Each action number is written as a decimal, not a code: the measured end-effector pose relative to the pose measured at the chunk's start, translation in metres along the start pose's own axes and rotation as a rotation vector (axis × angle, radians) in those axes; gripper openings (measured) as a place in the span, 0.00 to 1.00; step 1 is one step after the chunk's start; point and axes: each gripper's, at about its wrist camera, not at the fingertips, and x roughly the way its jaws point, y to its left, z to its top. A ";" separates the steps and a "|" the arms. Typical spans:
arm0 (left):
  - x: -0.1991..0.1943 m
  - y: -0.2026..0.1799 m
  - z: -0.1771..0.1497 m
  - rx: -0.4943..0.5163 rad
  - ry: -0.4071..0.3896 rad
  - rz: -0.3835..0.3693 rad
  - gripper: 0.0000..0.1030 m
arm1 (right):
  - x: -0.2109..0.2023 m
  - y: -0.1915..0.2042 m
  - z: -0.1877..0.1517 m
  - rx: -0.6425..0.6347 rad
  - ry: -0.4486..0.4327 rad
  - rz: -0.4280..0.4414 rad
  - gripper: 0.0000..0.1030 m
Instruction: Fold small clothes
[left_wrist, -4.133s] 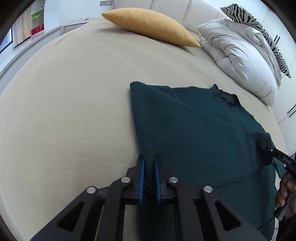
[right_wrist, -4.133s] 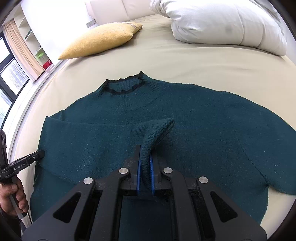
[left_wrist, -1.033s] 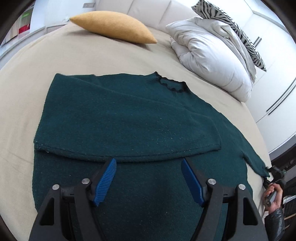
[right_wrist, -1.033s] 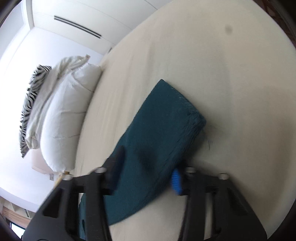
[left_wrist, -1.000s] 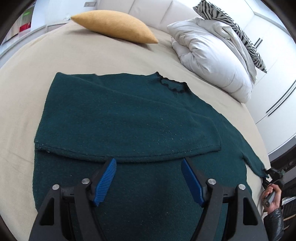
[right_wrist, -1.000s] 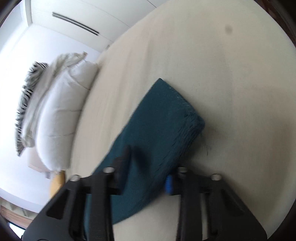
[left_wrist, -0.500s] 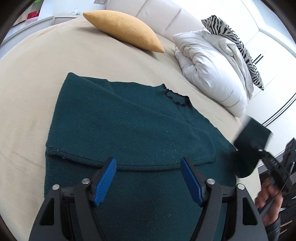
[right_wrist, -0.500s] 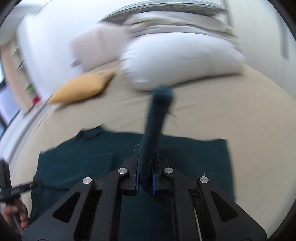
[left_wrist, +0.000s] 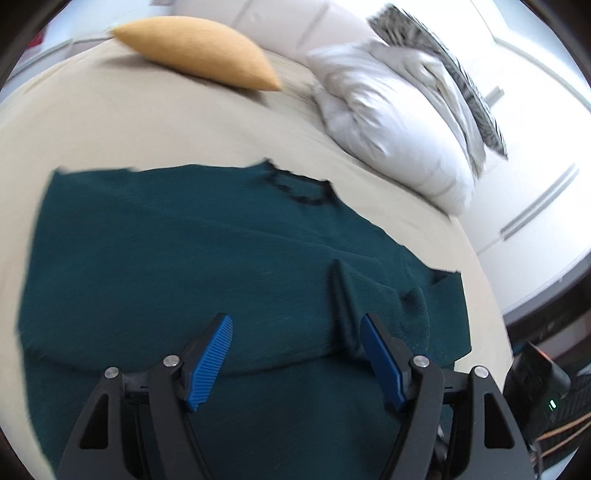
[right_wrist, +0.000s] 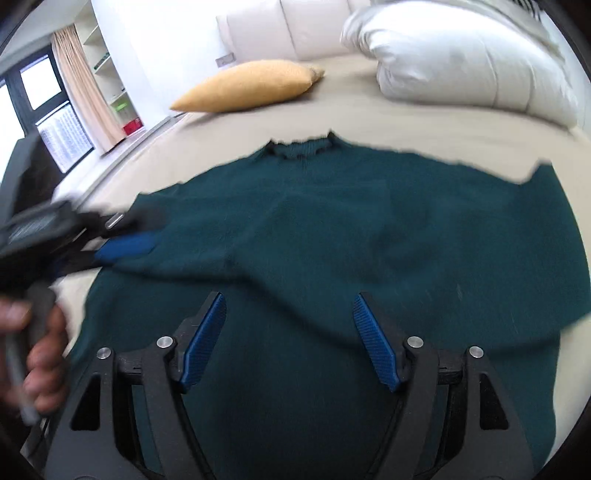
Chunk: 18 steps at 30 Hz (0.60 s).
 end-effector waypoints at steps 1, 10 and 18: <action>0.009 -0.008 0.003 0.017 0.016 0.009 0.71 | -0.006 -0.010 -0.002 0.022 0.002 0.005 0.68; 0.086 -0.059 0.019 0.142 0.183 0.094 0.23 | -0.043 -0.100 -0.037 0.305 -0.032 0.074 0.68; 0.044 -0.072 0.020 0.197 0.046 0.082 0.08 | -0.059 -0.116 -0.041 0.346 -0.077 0.090 0.68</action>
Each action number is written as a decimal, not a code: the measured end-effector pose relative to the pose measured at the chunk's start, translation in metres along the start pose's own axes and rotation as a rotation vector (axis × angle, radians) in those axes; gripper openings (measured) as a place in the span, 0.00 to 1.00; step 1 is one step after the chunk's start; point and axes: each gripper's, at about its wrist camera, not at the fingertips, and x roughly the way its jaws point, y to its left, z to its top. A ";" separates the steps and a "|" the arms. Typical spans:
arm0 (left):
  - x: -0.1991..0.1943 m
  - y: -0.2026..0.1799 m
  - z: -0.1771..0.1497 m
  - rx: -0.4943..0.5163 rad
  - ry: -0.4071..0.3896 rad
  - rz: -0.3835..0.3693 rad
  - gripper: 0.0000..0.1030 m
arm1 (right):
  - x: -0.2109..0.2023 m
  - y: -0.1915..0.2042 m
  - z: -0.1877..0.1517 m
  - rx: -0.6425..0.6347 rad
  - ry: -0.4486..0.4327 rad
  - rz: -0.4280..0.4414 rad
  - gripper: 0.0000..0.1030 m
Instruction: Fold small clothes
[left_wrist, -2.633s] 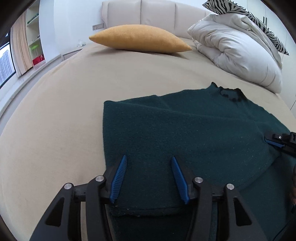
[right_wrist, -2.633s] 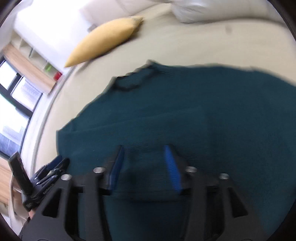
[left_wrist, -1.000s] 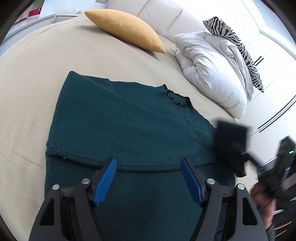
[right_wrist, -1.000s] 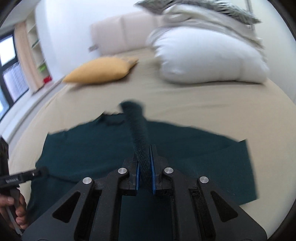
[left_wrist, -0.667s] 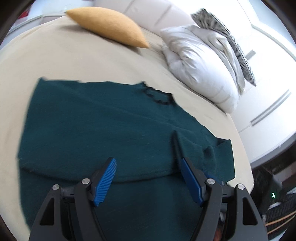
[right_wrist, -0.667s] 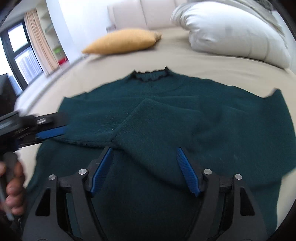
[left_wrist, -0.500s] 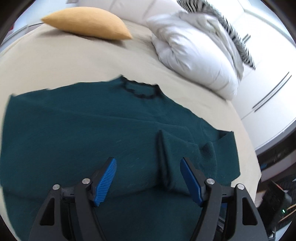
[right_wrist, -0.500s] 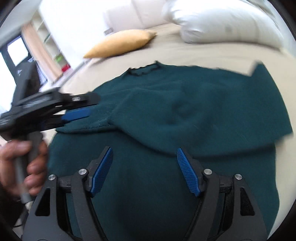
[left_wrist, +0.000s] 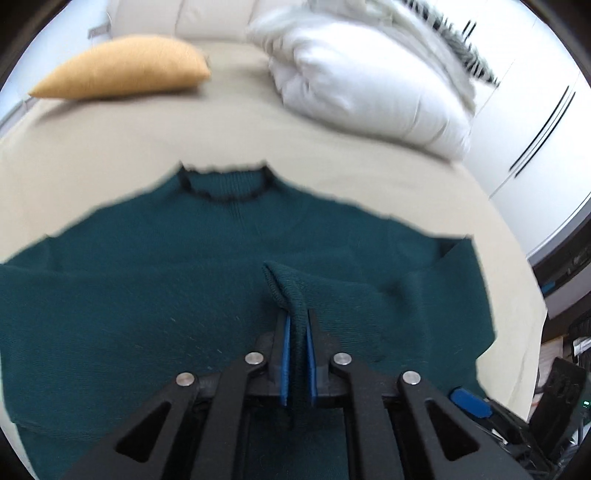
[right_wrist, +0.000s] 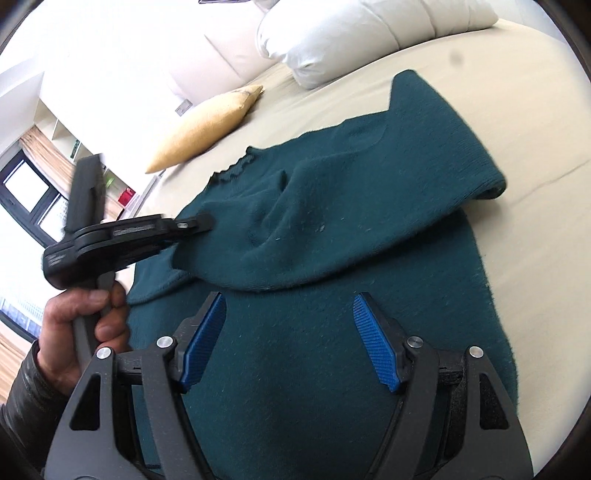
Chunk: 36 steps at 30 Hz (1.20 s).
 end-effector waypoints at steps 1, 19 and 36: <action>-0.009 0.003 0.002 -0.009 -0.036 -0.007 0.08 | -0.002 -0.002 0.000 0.006 -0.003 0.000 0.68; -0.010 0.115 -0.032 -0.239 -0.075 0.028 0.08 | -0.023 -0.049 0.063 0.098 -0.104 -0.182 0.68; -0.021 0.104 -0.025 -0.168 -0.135 0.054 0.08 | 0.019 -0.053 0.106 -0.031 0.018 -0.314 0.07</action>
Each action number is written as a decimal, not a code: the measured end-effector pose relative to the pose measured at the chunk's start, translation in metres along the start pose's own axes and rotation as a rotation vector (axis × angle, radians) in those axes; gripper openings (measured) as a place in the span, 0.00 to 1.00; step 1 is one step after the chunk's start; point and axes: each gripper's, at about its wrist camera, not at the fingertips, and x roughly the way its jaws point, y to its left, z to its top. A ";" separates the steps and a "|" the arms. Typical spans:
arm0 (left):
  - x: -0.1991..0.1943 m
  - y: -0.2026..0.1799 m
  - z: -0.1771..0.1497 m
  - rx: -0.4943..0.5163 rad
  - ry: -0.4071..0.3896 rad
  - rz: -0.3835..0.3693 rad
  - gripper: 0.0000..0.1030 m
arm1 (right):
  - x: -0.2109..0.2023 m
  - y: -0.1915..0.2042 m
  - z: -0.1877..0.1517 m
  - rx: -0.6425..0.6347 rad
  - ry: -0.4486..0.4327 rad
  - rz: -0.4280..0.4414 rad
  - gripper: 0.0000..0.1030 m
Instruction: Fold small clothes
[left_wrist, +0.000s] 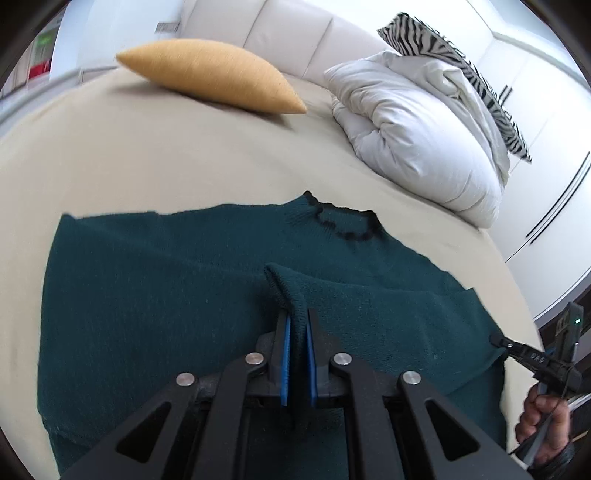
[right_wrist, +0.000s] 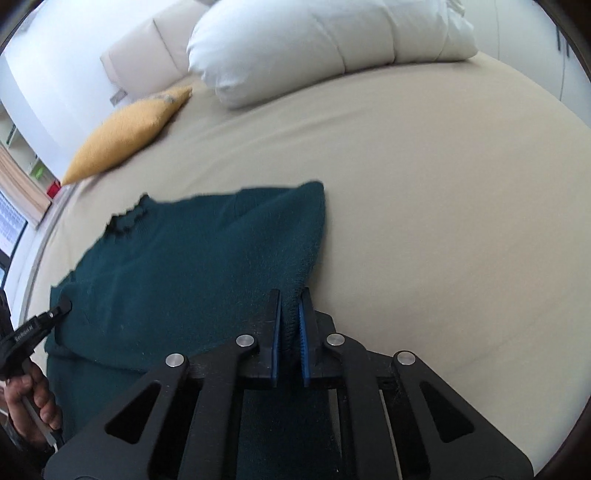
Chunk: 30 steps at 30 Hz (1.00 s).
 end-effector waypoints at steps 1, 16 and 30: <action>0.007 0.003 -0.001 -0.009 0.022 0.006 0.08 | 0.005 -0.005 -0.004 0.027 0.021 0.008 0.07; 0.016 0.015 0.001 -0.019 0.031 -0.021 0.08 | 0.005 -0.002 0.031 0.043 -0.045 0.071 0.62; 0.016 0.023 -0.010 -0.027 0.013 -0.005 0.09 | 0.064 -0.003 0.055 0.020 0.004 -0.076 0.05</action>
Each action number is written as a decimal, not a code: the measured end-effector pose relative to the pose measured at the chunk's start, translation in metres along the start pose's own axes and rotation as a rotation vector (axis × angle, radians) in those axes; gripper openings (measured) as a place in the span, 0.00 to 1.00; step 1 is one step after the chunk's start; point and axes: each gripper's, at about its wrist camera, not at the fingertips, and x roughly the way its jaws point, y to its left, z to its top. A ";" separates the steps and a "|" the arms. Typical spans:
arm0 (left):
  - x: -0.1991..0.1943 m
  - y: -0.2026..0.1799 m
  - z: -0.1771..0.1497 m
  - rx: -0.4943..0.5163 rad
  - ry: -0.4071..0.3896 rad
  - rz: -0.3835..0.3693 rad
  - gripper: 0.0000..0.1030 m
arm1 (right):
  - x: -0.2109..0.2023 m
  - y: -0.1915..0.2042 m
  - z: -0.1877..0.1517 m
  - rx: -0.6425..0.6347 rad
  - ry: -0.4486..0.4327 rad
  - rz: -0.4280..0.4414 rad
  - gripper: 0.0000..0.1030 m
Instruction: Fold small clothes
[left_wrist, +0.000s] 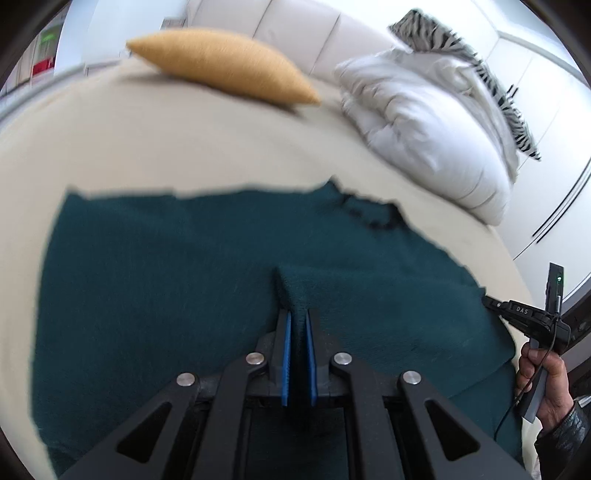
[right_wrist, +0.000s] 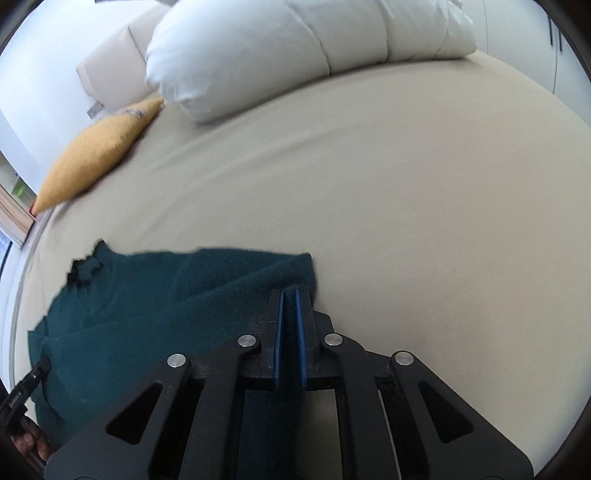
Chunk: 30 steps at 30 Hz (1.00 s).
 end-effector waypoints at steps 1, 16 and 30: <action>0.001 0.002 -0.002 -0.005 -0.005 -0.008 0.09 | -0.004 -0.003 -0.007 -0.025 -0.011 -0.011 0.05; -0.006 0.005 -0.004 -0.007 0.004 -0.011 0.12 | -0.056 0.044 -0.040 -0.139 -0.060 0.067 0.12; -0.081 0.056 -0.033 -0.139 -0.044 0.006 0.27 | -0.056 0.018 -0.076 -0.105 0.013 0.074 0.65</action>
